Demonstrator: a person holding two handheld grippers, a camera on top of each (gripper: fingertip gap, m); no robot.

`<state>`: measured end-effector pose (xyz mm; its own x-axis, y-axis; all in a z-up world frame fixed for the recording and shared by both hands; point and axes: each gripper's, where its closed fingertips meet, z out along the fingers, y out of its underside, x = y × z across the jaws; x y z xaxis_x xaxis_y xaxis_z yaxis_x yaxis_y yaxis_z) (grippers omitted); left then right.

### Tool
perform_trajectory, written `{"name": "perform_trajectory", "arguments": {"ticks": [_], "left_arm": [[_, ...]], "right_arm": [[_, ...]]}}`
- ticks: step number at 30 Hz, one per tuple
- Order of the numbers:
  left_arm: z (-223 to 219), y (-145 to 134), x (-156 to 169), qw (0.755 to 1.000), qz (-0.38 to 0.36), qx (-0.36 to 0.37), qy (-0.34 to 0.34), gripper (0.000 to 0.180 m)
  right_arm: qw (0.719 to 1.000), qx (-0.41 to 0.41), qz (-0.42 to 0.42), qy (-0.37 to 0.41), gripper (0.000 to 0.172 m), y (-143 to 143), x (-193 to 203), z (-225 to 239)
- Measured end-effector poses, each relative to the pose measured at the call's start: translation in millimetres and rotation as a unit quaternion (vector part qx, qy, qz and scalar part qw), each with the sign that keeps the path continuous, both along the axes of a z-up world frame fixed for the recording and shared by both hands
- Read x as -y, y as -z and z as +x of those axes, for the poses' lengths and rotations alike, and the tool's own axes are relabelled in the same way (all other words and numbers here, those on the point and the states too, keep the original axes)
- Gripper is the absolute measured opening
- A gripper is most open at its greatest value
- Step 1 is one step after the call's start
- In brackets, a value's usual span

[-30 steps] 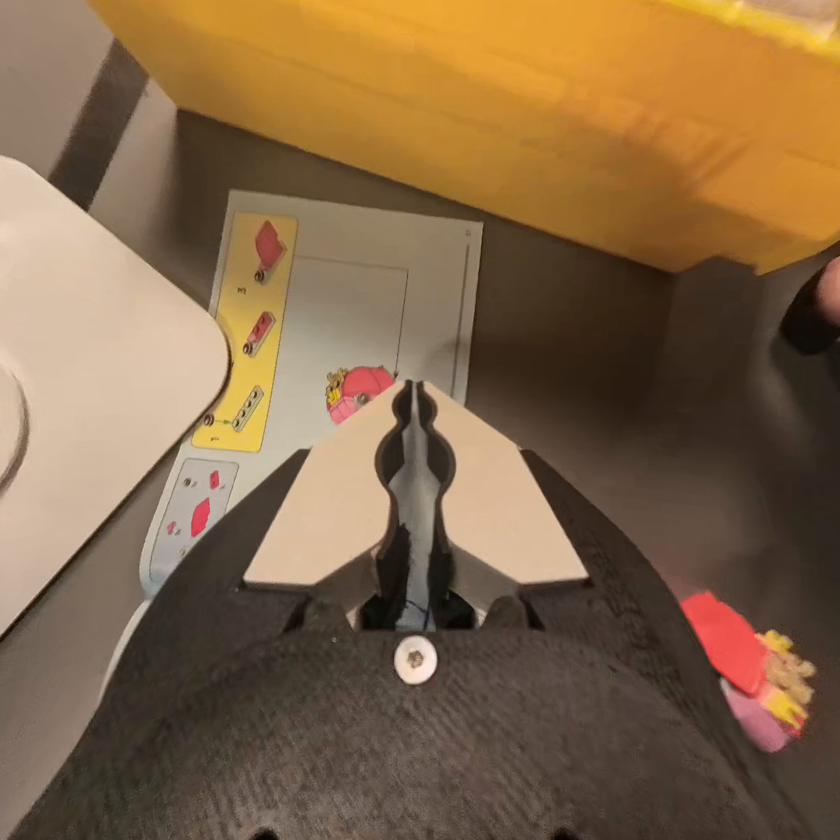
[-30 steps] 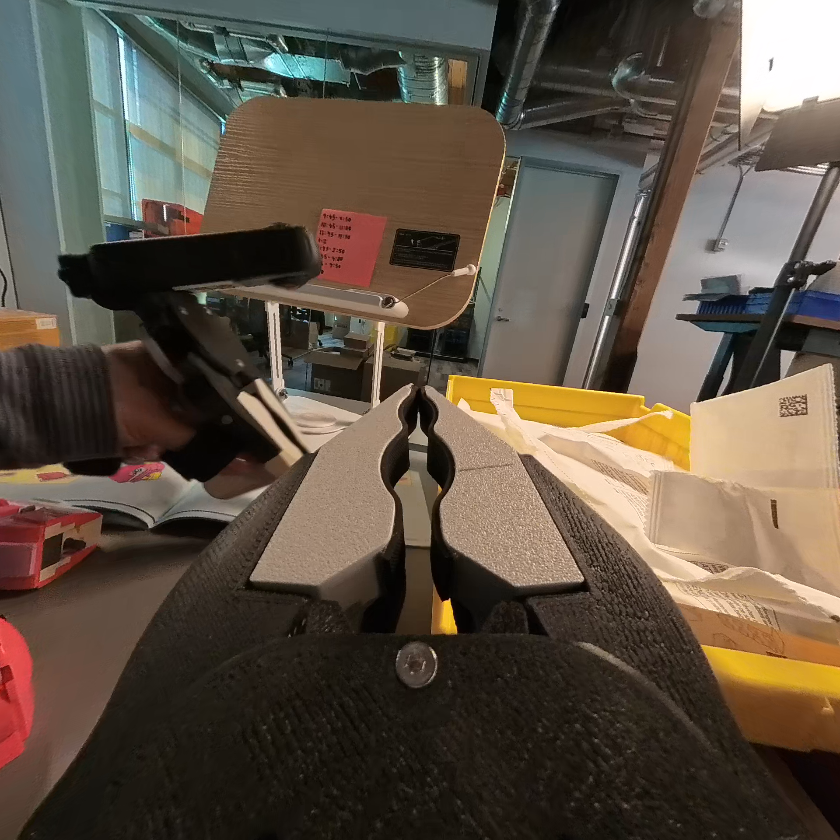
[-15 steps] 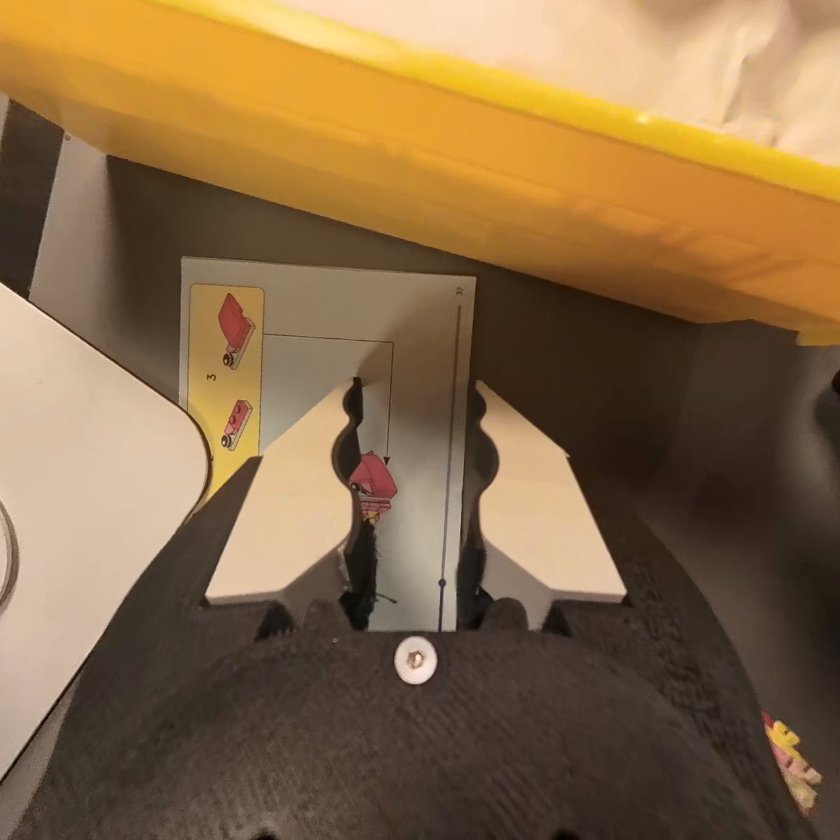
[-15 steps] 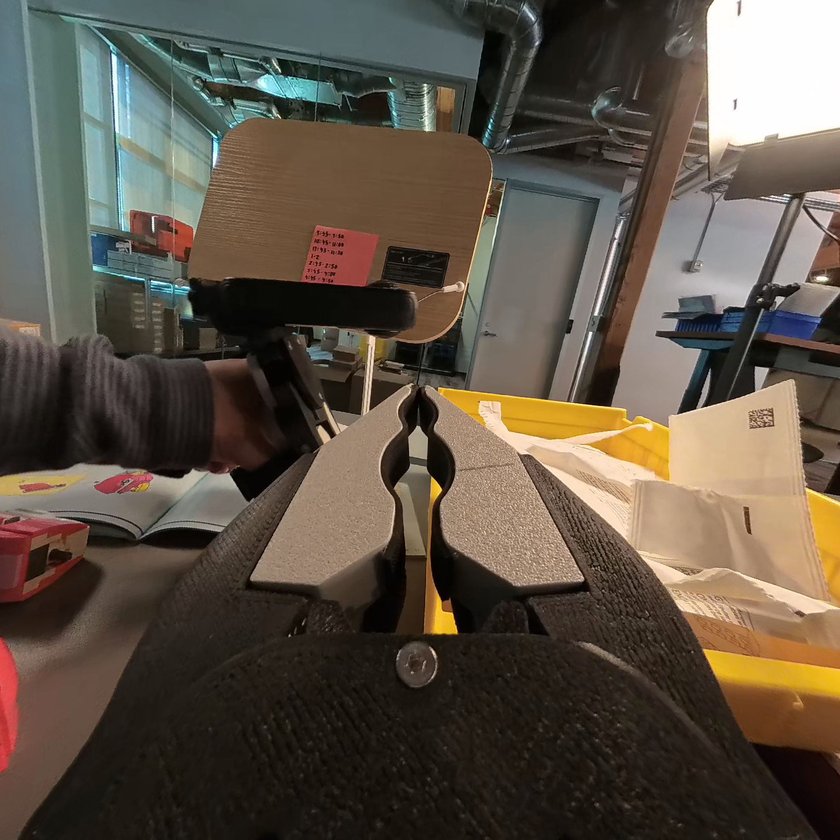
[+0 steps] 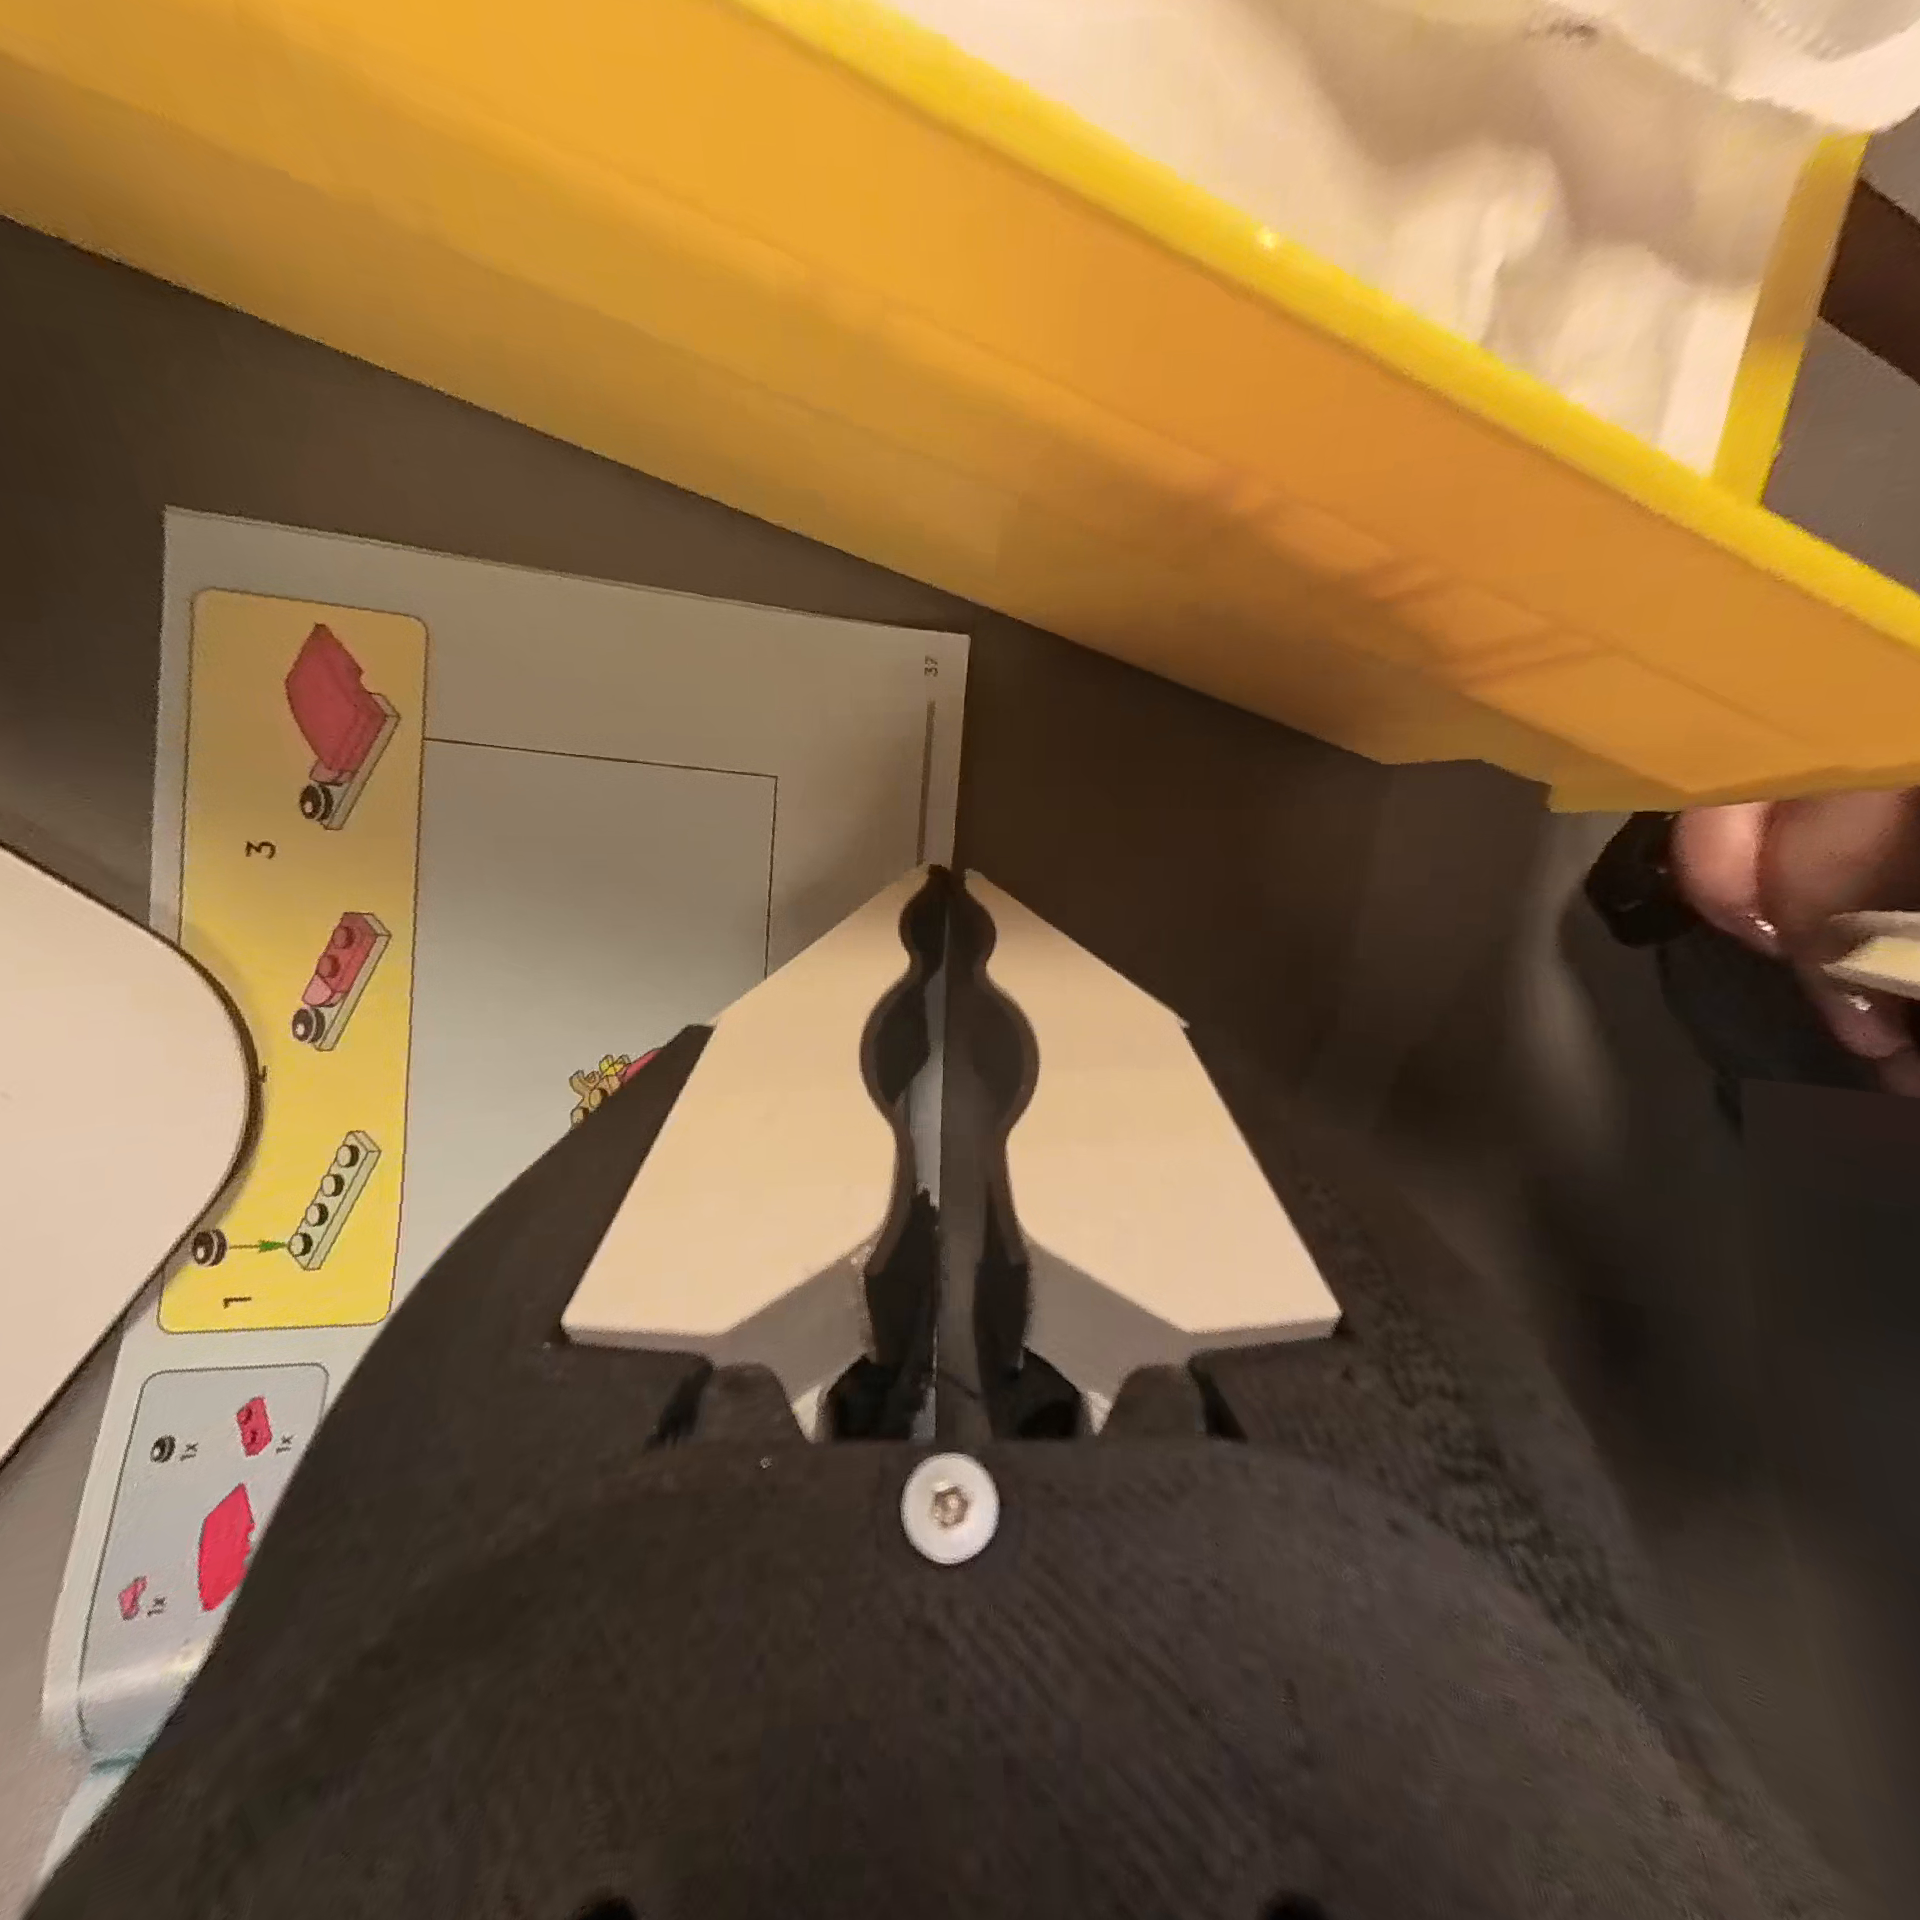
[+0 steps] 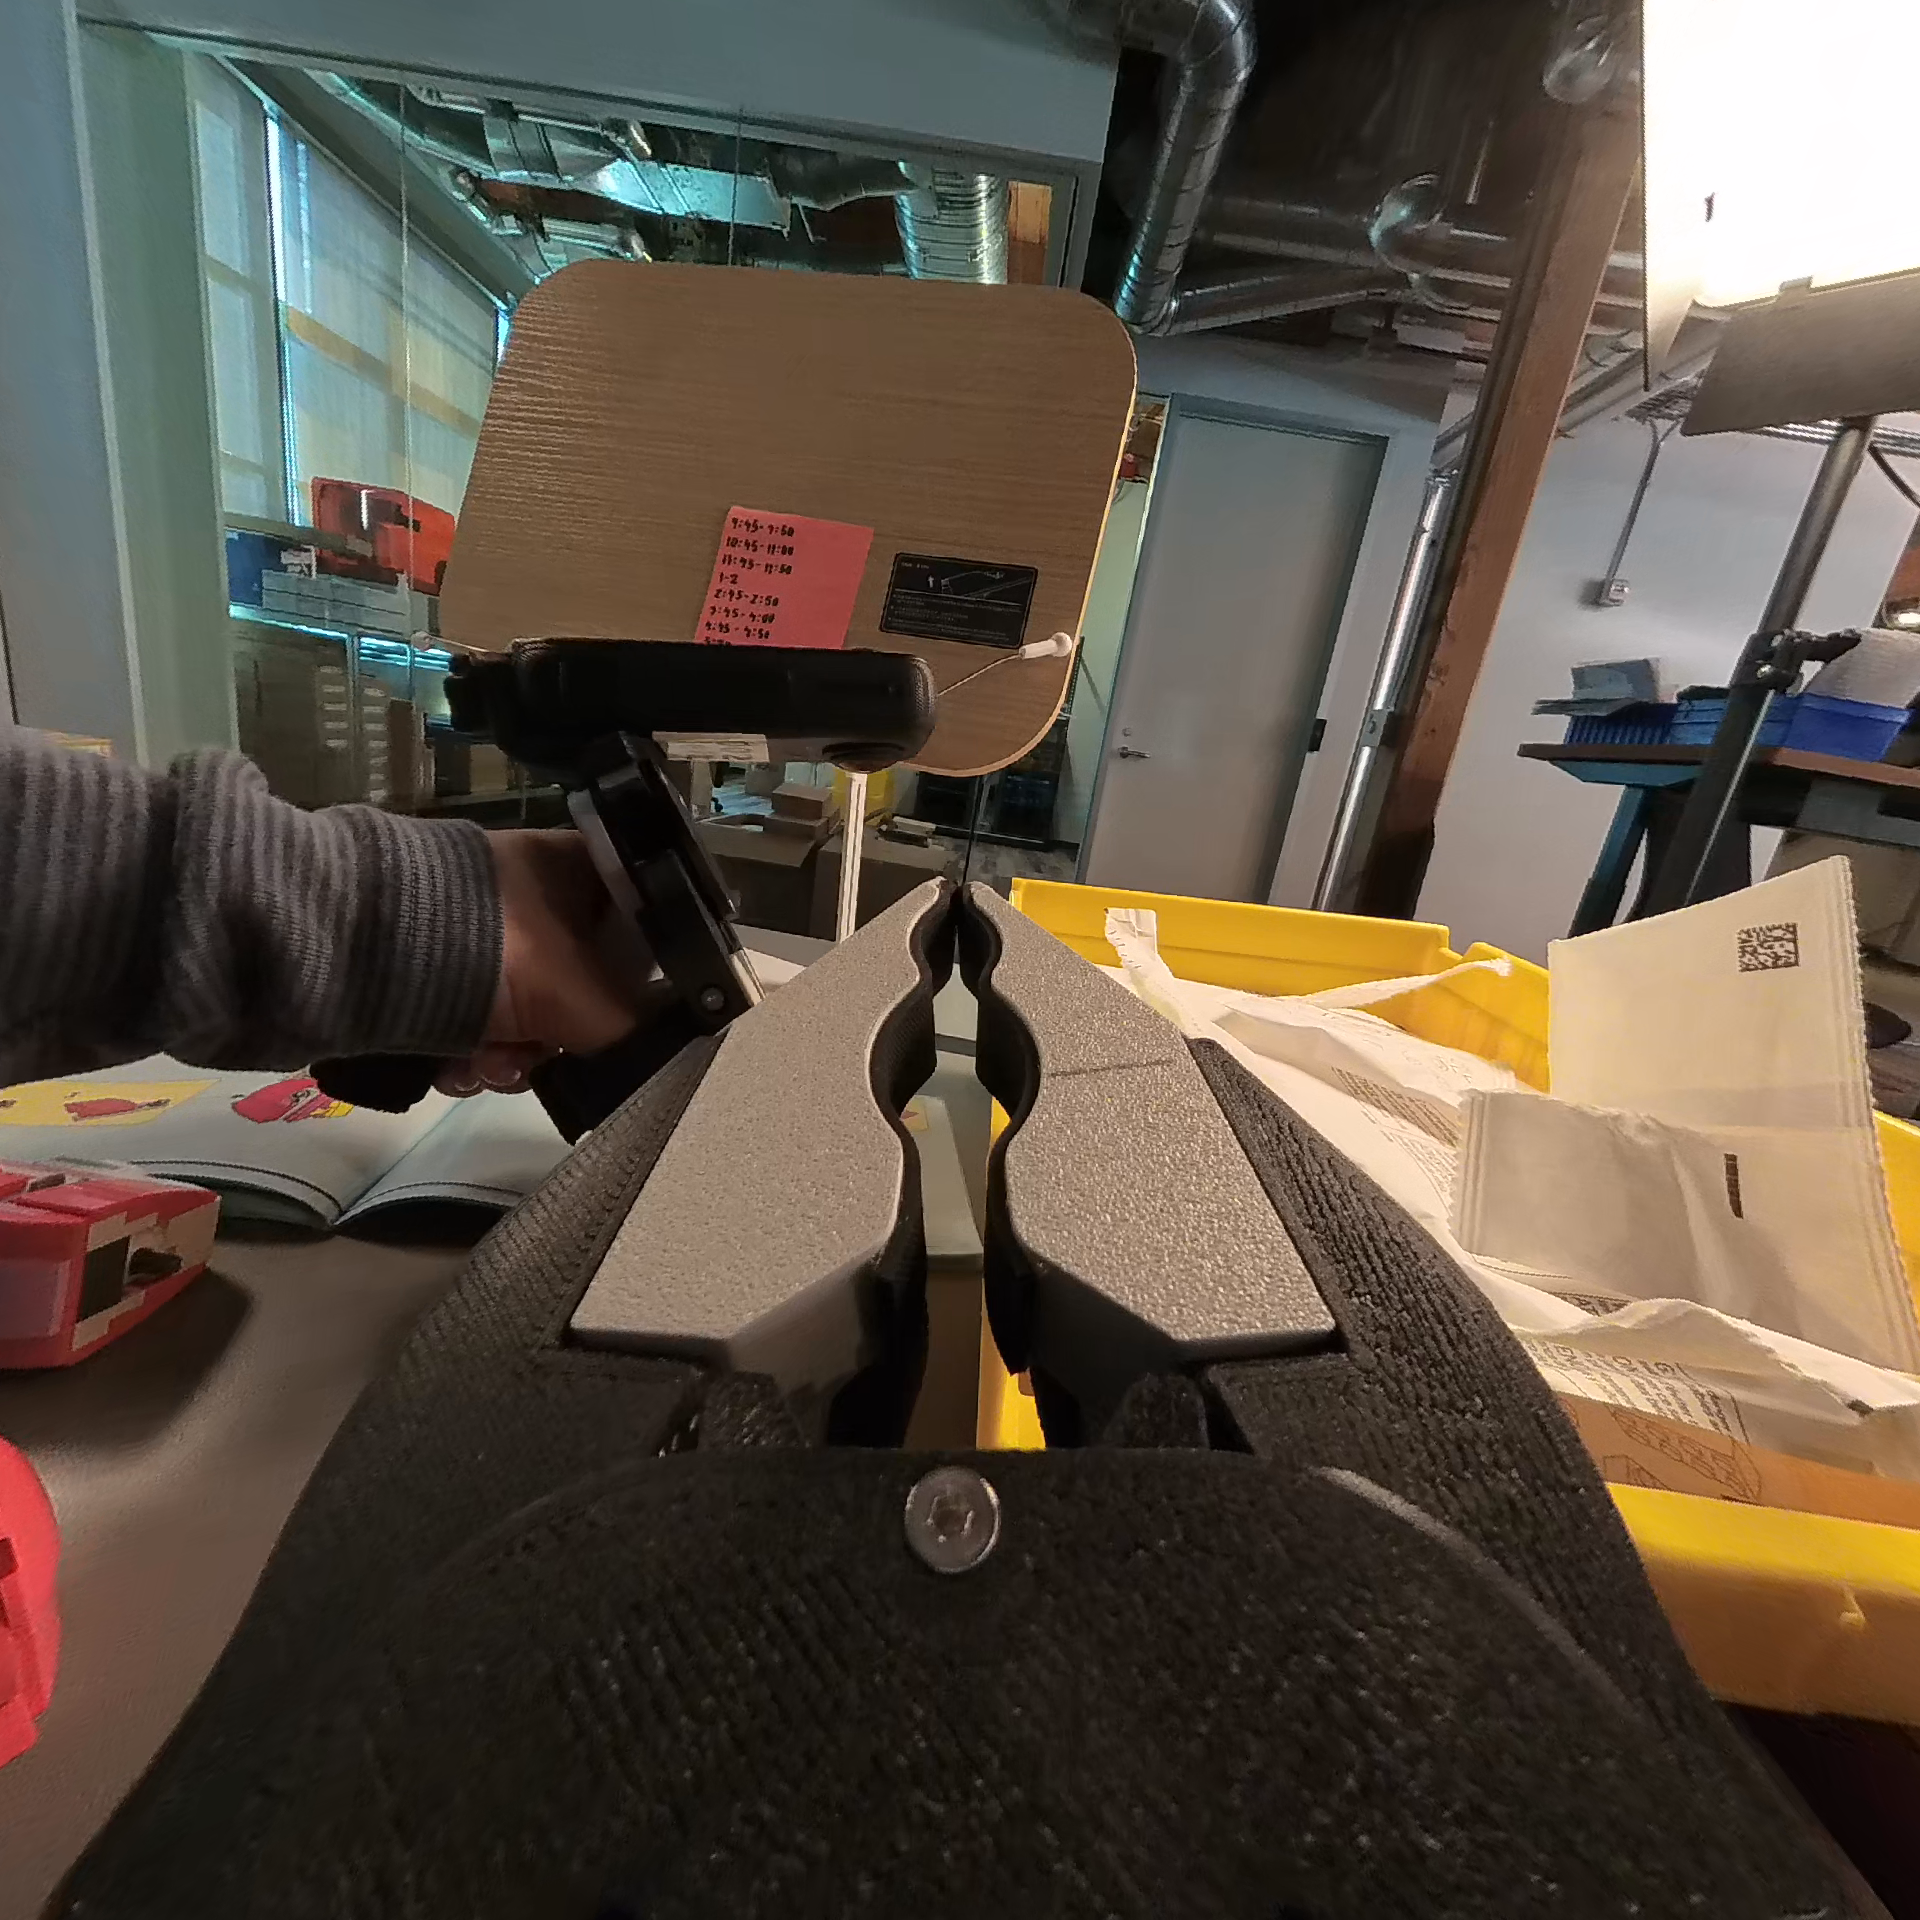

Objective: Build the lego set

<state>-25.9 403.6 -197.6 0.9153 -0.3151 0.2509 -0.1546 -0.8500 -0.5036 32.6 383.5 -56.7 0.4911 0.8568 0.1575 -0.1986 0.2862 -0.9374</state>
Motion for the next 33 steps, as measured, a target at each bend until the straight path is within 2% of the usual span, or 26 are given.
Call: {"name": "perform_trajectory", "arguments": {"ticks": [6, 10, 13, 16, 19, 22, 23, 24, 25, 29, 33], "left_arm": [[-5.2, -9.1, 1.0, 0.998, 0.029, -0.059, 0.006, 0.000], [-27.8, -31.2, 6.5, 0.989, 0.085, -0.113, -0.041, 0.000], [-42.3, -47.6, 19.8, 0.984, 0.123, -0.107, -0.078, 0.000], [-51.5, -54.7, 39.6, 0.981, 0.141, -0.092, -0.094, 0.000], [-58.1, -53.7, 52.6, 0.980, 0.145, -0.096, -0.101, 0.000], [-49.4, -52.2, 47.6, 0.980, 0.157, -0.080, -0.091, 0.000], [-46.0, -49.8, 42.0, 0.981, 0.153, -0.074, -0.096, 0.009], [-42.1, -45.2, 36.4, 0.982, 0.144, -0.072, -0.098, 0.034], [-37.1, -39.7, 30.5, 0.985, 0.131, -0.071, -0.092, 0.040], [-27.5, -19.1, 3.3, 0.984, 0.114, -0.123, -0.055, 0.045], [-18.1, -1.8, -13.4, 0.987, 0.086, -0.132, -0.032, 0.051]], "right_arm": [[1.000, 0.000, 0.001, 0.000, 0.000, -0.1, 0.3, 0.0], [1.000, 0.016, 0.012, -0.006, 0.000, 1.7, 5.2, -3.9], [0.994, 0.096, 0.043, 0.007, 0.000, 15.0, 14.7, -18.7], [0.978, 0.197, 0.071, 0.011, 0.000, 37.0, 29.8, -37.7], [0.978, 0.185, 0.096, 0.031, 0.000, 34.8, 32.6, -39.0], [0.989, 0.110, 0.077, 0.061, 0.000, 15.8, 18.6, -20.3], [0.991, 0.089, 0.073, 0.069, 0.000, 10.6, 15.1, -13.8], [0.991, 0.079, 0.074, 0.075, 0.000, 8.0, 12.1, -9.3], [0.991, 0.076, 0.078, 0.082, 0.000, 6.7, 9.6, -6.5], [0.991, 0.060, 0.083, 0.089, 0.000, 2.1, 4.9, -1.1], [0.993, 0.049, 0.071, 0.085, 0.000, 0.8, 0.1, 1.6]]}}
